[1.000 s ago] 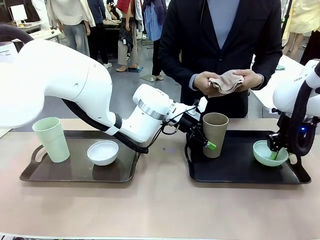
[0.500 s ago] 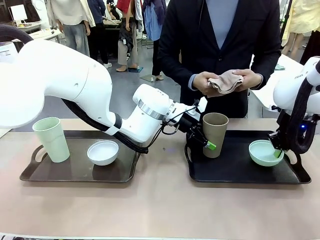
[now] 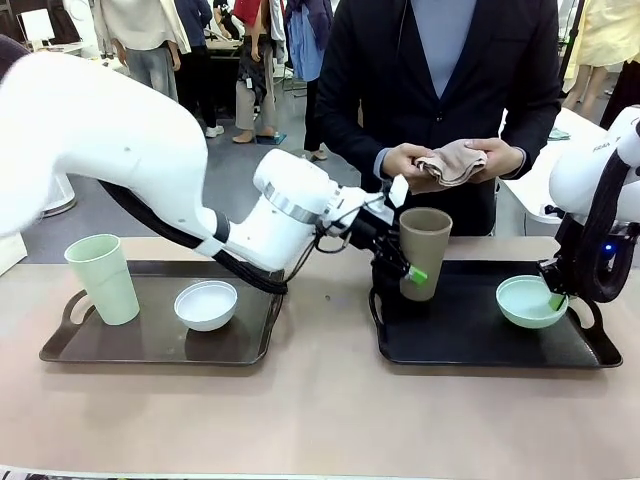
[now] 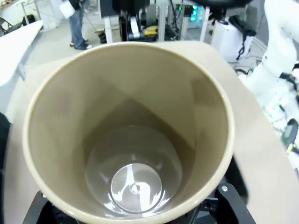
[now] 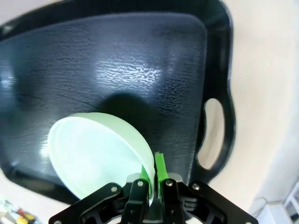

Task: Set up a tray with a mat and arrange the tableware.
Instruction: Pick up the Picnic Bowl and Reusable plastic cup from the Handle tray in front of the human's position and hold them in the air, then place the Picnic Bowl and Reusable plastic cup back onto the Handle tray in front of the human's position.

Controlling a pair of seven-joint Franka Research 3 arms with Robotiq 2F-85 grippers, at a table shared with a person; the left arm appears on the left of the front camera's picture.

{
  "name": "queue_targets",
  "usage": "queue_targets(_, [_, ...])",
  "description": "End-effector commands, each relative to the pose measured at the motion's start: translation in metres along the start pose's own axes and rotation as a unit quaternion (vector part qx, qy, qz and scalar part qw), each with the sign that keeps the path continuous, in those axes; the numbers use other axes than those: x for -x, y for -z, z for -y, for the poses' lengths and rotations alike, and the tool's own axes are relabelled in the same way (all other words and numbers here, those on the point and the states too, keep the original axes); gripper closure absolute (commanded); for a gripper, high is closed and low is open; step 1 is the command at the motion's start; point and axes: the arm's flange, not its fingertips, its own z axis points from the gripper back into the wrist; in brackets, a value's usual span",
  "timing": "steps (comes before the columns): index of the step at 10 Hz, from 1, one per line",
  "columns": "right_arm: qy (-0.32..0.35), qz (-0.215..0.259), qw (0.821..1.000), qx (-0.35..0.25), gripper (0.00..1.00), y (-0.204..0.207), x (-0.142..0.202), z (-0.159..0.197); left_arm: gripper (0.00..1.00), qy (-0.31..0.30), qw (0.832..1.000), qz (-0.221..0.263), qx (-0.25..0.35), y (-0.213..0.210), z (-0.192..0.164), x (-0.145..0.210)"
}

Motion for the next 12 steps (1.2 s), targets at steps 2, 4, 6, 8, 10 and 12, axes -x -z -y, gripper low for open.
queue_targets(2, [-0.033,0.095,0.994,-0.035,1.00,-0.126,0.032,-0.007,0.26,0.006,0.998,0.020,-0.054,-0.098,0.073,-0.103])
queue_targets(4, [-0.043,0.150,0.987,-0.032,1.00,-0.200,0.070,-0.007,0.26,0.021,0.997,0.012,-0.075,-0.120,0.102,-0.152])
queue_targets(6, [-0.035,0.121,0.992,-0.023,1.00,-0.208,0.063,0.000,0.26,-0.004,0.996,-0.030,-0.079,-0.110,0.105,-0.158])
queue_targets(8, [-0.030,0.156,0.987,-0.021,1.00,-0.222,0.078,-0.009,0.26,0.024,0.996,0.016,-0.079,-0.128,0.104,-0.175])
queue_targets(10, [-0.030,0.156,0.987,-0.021,1.00,-0.222,0.078,-0.009,0.26,0.024,0.996,0.016,-0.079,-0.128,0.104,-0.175])
queue_targets(12, [-0.030,0.156,0.987,-0.021,1.00,-0.222,0.078,-0.009,0.26,0.024,0.996,0.016,-0.079,-0.128,0.104,-0.175])
